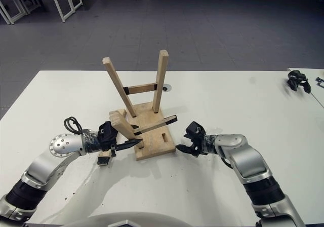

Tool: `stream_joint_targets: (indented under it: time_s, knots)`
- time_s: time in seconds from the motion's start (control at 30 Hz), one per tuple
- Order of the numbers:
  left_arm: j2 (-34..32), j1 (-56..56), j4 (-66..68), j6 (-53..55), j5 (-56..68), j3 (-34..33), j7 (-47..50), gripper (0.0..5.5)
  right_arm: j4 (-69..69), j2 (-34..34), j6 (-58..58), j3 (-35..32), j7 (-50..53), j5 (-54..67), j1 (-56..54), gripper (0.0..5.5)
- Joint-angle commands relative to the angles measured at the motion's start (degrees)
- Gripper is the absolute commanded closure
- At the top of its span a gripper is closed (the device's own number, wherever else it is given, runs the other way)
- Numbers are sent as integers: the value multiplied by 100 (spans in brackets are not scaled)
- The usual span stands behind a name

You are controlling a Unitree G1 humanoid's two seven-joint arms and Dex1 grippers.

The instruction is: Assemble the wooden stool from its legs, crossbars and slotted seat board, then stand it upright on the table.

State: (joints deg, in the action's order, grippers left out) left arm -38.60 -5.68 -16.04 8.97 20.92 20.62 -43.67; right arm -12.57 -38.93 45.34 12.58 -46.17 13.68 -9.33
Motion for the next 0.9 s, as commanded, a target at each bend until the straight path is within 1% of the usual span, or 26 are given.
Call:
stream_joint_targets:
  time_s: [0.03,0.17,0.23,0.27,0.4,0.5,0.57,0.6,0.67,0.73,0.8,0.87,0.9]
  knots:
    - [-127,-8,738,635,-656,180,-1,346,-47,94,46,-59,-38,152,-9,229]
    - [12,-758,680,726,-342,16,-277,346,9,110,22,-80,-13,129,17,229]
    - [38,-924,727,727,-281,-3,-466,346,26,123,16,-78,8,135,21,229]
    - [56,-966,744,714,-245,-17,-555,309,37,133,10,-76,20,134,25,229]
    - [128,-924,563,758,-106,-258,-708,254,-12,156,35,-68,55,145,79,229]
    - [10,-562,189,965,-27,-603,-537,243,-42,151,43,-75,68,155,122,229]
    - [-109,22,-341,1388,47,-1090,-141,243,-76,143,67,-100,82,171,158,229]
    - [-68,397,-633,1778,111,-1379,221,243,-104,141,88,-122,96,185,183,229]
    - [60,1069,-1136,2297,137,-1716,784,243,-147,140,140,-166,129,230,226,229]
    - [553,1530,-1563,2660,187,-1985,1539,243,-174,142,184,-194,160,264,257,229]
    - [1244,1760,-1803,2785,108,-2272,2439,243,-190,140,212,-196,174,276,268,229]
    - [1674,1980,-1921,2667,-191,-2349,3064,272,-211,136,238,-181,173,283,271,229]
    - [1854,2107,-1956,2662,-309,-2369,3326,272,-214,134,245,-179,176,285,273,229]
